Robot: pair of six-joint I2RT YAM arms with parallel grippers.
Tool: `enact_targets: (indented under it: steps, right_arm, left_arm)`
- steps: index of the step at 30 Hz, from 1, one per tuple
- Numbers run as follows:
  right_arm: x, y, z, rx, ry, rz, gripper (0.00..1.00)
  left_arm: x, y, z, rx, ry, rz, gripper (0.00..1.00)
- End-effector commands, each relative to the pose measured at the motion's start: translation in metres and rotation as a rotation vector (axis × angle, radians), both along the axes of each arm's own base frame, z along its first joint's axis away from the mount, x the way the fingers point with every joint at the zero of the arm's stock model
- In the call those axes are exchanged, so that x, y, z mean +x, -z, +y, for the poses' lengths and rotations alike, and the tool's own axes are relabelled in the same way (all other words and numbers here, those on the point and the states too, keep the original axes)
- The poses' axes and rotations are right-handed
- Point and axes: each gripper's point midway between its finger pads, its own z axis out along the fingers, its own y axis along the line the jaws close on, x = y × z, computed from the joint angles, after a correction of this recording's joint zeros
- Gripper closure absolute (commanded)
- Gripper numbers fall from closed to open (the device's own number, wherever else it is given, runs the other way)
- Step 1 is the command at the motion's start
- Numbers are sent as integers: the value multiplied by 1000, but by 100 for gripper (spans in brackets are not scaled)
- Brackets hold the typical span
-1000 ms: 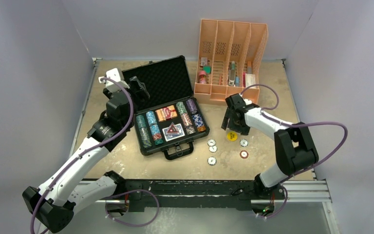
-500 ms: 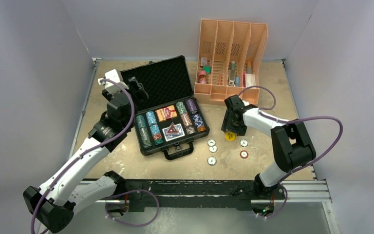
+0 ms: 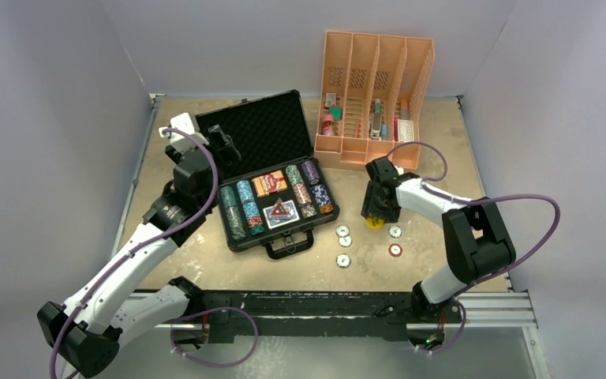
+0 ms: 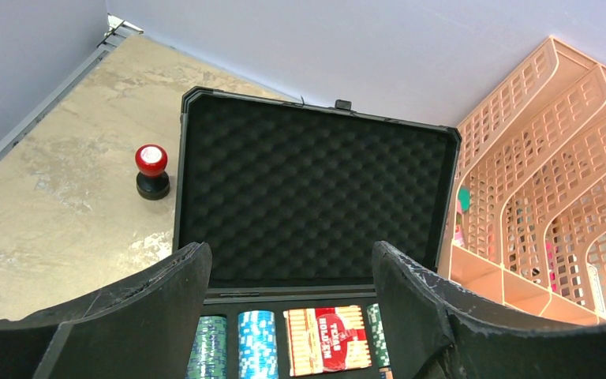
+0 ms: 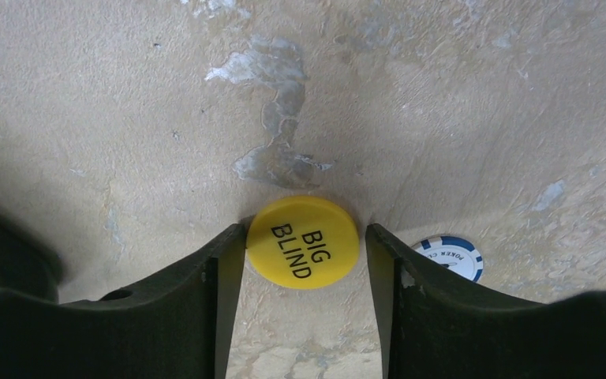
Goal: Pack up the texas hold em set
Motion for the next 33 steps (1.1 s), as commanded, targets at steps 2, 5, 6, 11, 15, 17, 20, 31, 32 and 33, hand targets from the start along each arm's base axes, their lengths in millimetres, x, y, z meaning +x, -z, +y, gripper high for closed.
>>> enact_targets:
  steps: [2,5,6,11,15,17,20,31,32,33]
  right_arm:
    - [-15,12,-3,-11,-10,78,48]
    - [-12,9,1,8,-10,63,55]
    - [-10,6,1,12,-7,53,56]
    - [5,-21,5,28,-3,-25,55]
    - [16,-43,18,56,-33,-80,54]
    - [29,-65,35,82,-64,-137,54]
    - [39,-84,63,112,-117,-180,53]
    - [80,-131,205,187,-377,-329,53]
    - [85,-135,217,190,-402,-347,53]
    - [91,-143,231,198,-426,-374,53]
  left_arm:
    - [-1,-15,4,-17,-7,-52,26]
    - [-2,-15,6,-18,-13,-51,26]
    - [-2,-15,6,-16,-13,-51,26]
    - [-3,-16,7,-18,-16,-53,26]
    - [-5,-18,10,-20,-26,-59,26]
    - [-7,-19,13,-20,-42,-61,26]
    - [-10,-21,21,-22,-81,-67,26]
    - [-23,-25,48,-37,-216,-87,27]
    - [-23,-25,50,-37,-225,-89,27]
    - [-24,-26,52,-40,-233,-93,27]
